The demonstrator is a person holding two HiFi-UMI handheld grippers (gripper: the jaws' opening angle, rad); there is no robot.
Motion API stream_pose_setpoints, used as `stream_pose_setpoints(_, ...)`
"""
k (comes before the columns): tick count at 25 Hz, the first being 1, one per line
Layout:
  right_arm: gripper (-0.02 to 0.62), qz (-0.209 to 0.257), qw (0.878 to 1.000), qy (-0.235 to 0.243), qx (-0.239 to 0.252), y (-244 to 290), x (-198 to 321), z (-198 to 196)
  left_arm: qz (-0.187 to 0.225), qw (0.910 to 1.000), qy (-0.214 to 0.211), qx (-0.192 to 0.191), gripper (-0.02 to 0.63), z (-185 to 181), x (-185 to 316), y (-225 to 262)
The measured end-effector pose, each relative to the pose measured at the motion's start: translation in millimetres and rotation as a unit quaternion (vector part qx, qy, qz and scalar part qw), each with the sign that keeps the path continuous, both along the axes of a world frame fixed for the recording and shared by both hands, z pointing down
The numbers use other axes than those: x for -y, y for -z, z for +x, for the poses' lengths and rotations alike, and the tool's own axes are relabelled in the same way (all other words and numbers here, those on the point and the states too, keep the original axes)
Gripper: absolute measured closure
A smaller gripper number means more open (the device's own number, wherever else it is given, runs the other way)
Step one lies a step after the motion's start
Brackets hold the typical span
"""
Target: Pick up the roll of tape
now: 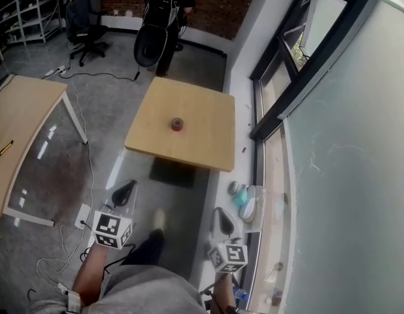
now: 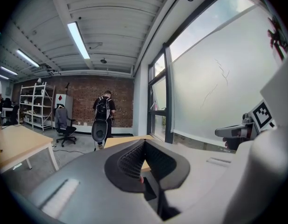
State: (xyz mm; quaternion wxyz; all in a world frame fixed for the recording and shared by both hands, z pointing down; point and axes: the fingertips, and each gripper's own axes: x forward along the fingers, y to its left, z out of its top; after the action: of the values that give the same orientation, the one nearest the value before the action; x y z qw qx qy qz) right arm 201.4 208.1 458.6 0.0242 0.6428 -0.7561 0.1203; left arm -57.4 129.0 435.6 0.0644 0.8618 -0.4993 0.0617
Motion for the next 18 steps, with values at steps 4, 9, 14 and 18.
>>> stream_pose_setpoints(4, 0.581, -0.007, 1.000, 0.001, 0.000, -3, 29, 8, -0.006, 1.0000, 0.002, 0.001, 0.607, 9, 30, -5)
stream_pose_setpoints(9, 0.581, -0.020, 1.000, -0.003, 0.006, -13, 68, 21, -0.016, 0.9998, -0.005, 0.006, 0.607, 20, 67, -10)
stream_pose_setpoints(14, 0.581, -0.016, 1.000, 0.006, 0.002, -4, 115, 23, -0.020, 0.9998, -0.006, -0.002, 0.607, 31, 112, -8)
stream_pose_setpoints(18, 0.583, -0.014, 1.000, 0.012, -0.004, -2, 152, 30, -0.022, 0.9997, -0.004, -0.002, 0.607, 37, 144, -9)
